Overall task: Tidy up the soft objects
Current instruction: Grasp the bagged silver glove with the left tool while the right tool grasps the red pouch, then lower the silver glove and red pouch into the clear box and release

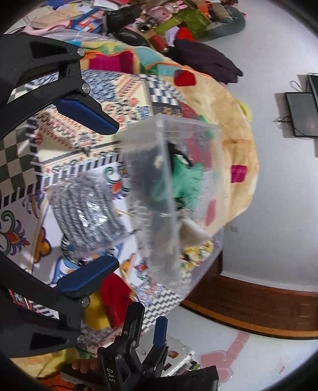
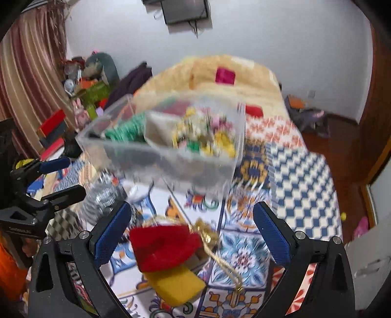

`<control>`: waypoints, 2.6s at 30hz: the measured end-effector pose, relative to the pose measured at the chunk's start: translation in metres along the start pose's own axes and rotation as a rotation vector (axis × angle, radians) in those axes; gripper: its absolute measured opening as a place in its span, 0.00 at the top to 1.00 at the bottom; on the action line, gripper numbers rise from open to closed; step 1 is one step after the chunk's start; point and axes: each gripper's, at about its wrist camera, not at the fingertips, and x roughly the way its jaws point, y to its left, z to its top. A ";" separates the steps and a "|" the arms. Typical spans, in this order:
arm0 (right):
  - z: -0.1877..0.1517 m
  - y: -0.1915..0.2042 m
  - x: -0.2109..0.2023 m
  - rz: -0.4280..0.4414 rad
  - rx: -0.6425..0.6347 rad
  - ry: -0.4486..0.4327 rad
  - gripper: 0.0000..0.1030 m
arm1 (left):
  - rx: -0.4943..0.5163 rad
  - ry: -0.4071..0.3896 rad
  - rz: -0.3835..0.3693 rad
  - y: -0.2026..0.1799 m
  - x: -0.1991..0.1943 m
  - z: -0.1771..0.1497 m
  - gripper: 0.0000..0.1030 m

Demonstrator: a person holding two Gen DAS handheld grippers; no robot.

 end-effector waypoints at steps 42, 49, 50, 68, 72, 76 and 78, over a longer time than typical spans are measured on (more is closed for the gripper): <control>0.036 0.013 -0.040 0.055 -0.040 -0.149 0.78 | -0.038 -0.091 -0.089 0.015 -0.040 0.017 0.75; 0.069 0.022 -0.043 0.052 -0.056 -0.237 0.78 | -0.043 -0.213 -0.056 0.027 -0.066 0.052 0.74; 0.072 0.022 -0.042 0.051 -0.062 -0.246 0.78 | -0.044 -0.221 -0.052 0.026 -0.064 0.057 0.74; 0.086 0.029 0.045 -0.019 -0.148 -0.135 0.78 | 0.008 -0.055 -0.001 0.031 0.036 0.080 0.74; 0.082 0.029 0.062 -0.038 -0.164 -0.072 0.76 | 0.016 -0.026 -0.002 0.030 0.051 0.077 0.73; 0.080 0.031 0.064 -0.047 -0.182 -0.041 0.72 | 0.018 -0.014 -0.002 0.028 0.053 0.076 0.71; 0.081 0.030 0.061 -0.041 -0.176 -0.034 0.62 | 0.014 -0.010 -0.006 0.029 0.050 0.076 0.68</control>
